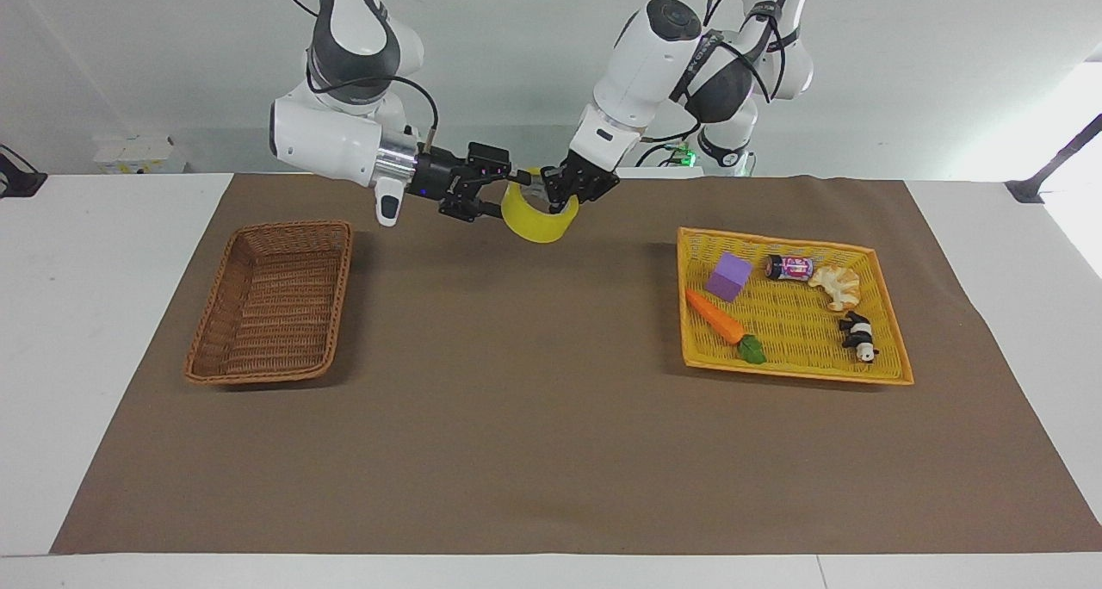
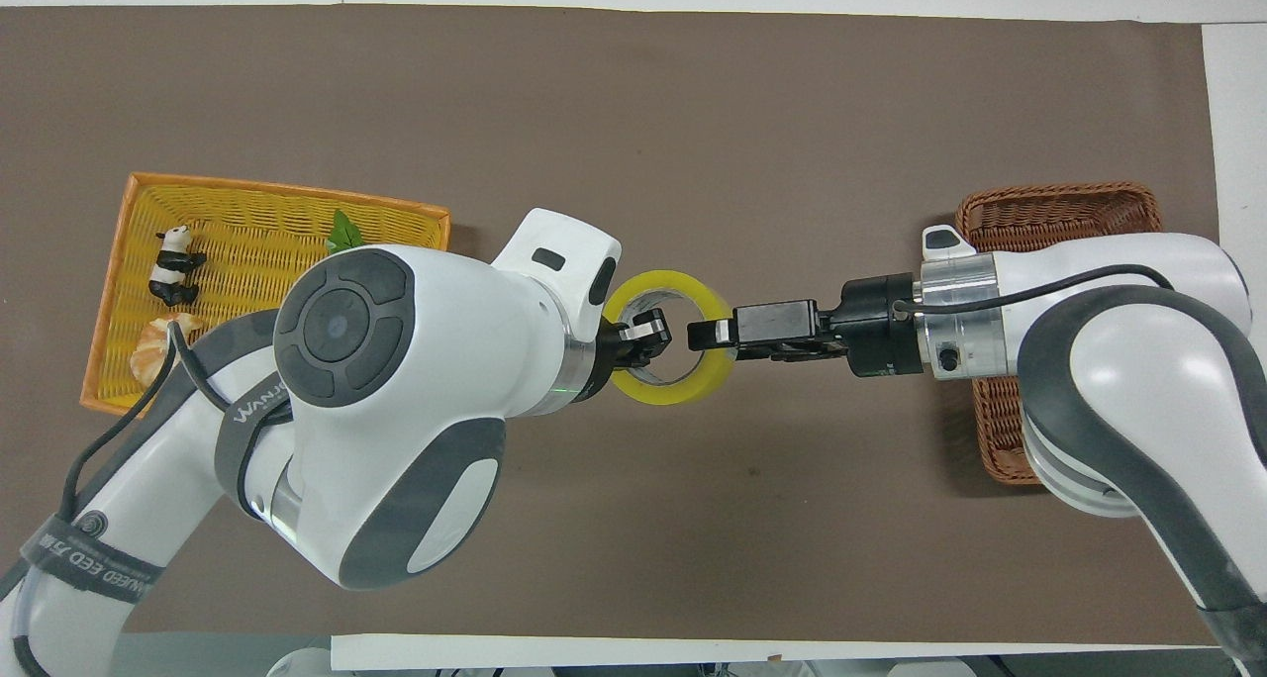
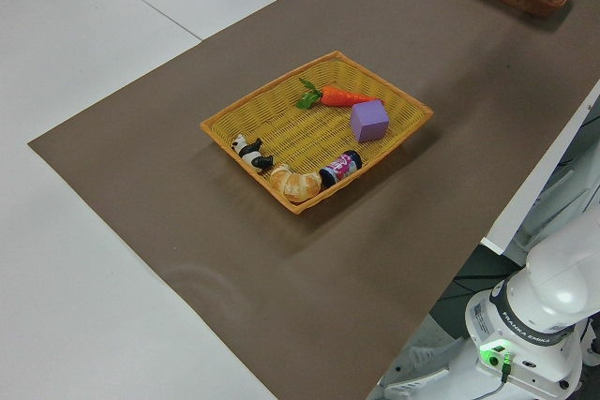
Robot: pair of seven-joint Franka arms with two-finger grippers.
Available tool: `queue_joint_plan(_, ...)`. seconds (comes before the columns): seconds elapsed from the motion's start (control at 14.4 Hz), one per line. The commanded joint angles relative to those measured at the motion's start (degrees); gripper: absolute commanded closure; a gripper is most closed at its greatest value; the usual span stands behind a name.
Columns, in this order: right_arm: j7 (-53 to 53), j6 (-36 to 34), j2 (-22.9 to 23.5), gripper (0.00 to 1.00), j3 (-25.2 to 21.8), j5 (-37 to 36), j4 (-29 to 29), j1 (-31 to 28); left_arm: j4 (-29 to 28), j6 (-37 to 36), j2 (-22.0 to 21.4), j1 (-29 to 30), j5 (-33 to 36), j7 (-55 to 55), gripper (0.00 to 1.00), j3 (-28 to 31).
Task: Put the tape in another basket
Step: 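Grasp the tape roll with the right gripper beside the left gripper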
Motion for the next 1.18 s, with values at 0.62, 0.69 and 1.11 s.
queue_joint_plan(0.62, -1.9, -1.3, -1.3, 0.91, -0.3, 1.7, -1.6, -0.1, -0.1, -0.3, -0.9, 0.0, -0.1, 0.8, 1.00, 0.2)
queue_joint_plan(0.69, -1.9, -1.4, -1.3, 0.92, -0.3, 1.7, -1.6, -0.2, -0.1, -0.6, -0.9, 0.2, -0.2, 0.9, 1.00, 0.2)
queue_joint_plan(1.11, -2.0, -2.2, -1.3, 0.94, -0.3, 1.7, -1.3, -0.6, 0.6, -2.8, -1.0, 0.0, -0.1, 0.1, 0.30, 0.3)
